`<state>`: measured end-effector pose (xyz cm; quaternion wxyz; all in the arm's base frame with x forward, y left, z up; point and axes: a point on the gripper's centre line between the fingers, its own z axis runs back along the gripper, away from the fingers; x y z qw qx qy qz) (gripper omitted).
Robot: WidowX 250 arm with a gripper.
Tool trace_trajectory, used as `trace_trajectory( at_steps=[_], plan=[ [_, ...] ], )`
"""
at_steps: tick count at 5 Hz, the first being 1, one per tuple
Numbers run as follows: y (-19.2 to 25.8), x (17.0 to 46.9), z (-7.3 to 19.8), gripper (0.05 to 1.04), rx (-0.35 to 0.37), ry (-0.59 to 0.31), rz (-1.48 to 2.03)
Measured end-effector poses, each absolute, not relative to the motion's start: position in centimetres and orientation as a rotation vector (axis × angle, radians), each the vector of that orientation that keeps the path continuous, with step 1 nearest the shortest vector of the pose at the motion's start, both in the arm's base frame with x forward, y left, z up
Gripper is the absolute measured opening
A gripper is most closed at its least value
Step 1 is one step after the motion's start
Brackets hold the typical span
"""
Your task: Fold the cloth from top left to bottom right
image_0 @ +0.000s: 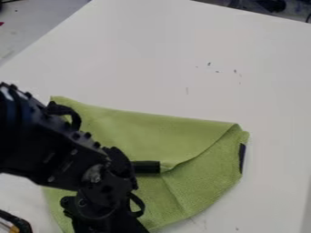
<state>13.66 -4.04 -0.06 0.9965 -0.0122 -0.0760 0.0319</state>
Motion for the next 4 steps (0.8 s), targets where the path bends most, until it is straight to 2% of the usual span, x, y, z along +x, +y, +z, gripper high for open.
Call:
trace_trajectory(
  at_steps=[1,2,3,4],
  plan=[
    [-4.0,13.7,0.2,0.542,-0.012,-0.121,0.025],
    [-4.9,14.4,1.6,0.313,0.03,-0.096,-0.015],
    [-5.8,15.6,4.4,0.124,0.087,-0.094,-0.053],
    [-6.4,18.0,7.1,0.056,0.141,-0.096,-0.111]
  ],
)
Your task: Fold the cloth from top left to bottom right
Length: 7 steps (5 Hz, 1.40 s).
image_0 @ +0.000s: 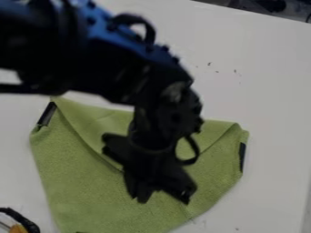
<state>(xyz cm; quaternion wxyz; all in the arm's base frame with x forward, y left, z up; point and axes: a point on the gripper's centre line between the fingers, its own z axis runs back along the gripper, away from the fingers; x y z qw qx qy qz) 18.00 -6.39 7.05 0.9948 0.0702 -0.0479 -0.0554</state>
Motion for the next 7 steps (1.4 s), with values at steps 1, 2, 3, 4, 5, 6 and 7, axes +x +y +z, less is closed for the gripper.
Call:
trace_trajectory(
  at_steps=[1,2,3,4,5,6,7],
  plan=[
    [-5.7,20.1,7.4,0.068,0.159,-0.089,-0.166],
    [-5.9,20.1,6.8,0.207,0.137,-0.103,-0.152],
    [-6.9,17.1,5.2,0.46,0.099,-0.114,-0.079],
    [-6.9,15.6,3.6,0.772,0.057,-0.145,-0.037],
    [-6.8,15.0,2.8,0.999,0.023,-0.163,-0.02],
    [-6.6,15.1,2.2,1.005,-0.005,-0.165,-0.015],
    [-6.4,15.2,1.4,0.973,-0.028,-0.159,-0.014]
  ],
)
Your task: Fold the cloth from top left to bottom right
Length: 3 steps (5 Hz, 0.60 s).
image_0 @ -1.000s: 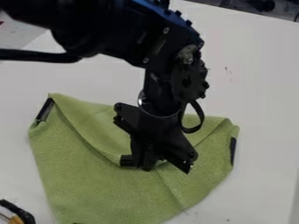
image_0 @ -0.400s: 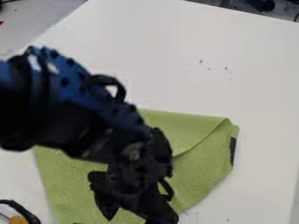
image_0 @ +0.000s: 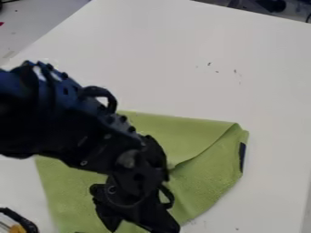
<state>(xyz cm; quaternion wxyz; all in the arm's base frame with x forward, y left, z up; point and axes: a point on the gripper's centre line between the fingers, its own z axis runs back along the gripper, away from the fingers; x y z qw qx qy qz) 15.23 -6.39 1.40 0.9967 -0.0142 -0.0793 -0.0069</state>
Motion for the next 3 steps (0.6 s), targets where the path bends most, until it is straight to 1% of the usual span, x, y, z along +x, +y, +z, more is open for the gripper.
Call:
trace_trajectory(
  at_steps=[1,3],
  plan=[
    [-6.28,15.33,0.82,0.878,-0.05,-0.161,-0.004],
    [-5.96,15.07,0.29,0.296,-0.061,-0.169,0.007]
  ],
)
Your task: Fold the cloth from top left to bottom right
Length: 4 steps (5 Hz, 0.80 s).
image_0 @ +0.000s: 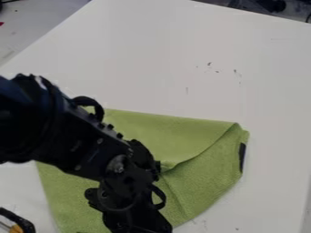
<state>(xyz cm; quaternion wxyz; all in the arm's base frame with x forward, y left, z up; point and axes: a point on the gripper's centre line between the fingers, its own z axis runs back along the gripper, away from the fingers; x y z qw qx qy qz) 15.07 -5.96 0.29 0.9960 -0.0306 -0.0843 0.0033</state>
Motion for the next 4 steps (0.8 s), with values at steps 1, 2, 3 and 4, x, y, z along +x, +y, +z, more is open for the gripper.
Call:
trace_trajectory(
  at_steps=[1,2,3,4],
  plan=[
    [-6.0,15.0,0.3,0.116,-0.054,-0.169,0.002],
    [-5.9,14.9,0.4,0.056,-0.033,-0.15,-0.008],
    [-6.0,16.7,2.4,0.053,0.01,-0.104,-0.086],
    [-5.0,21.4,5.0,0.053,0.076,-0.025,-0.263]
  ],
)
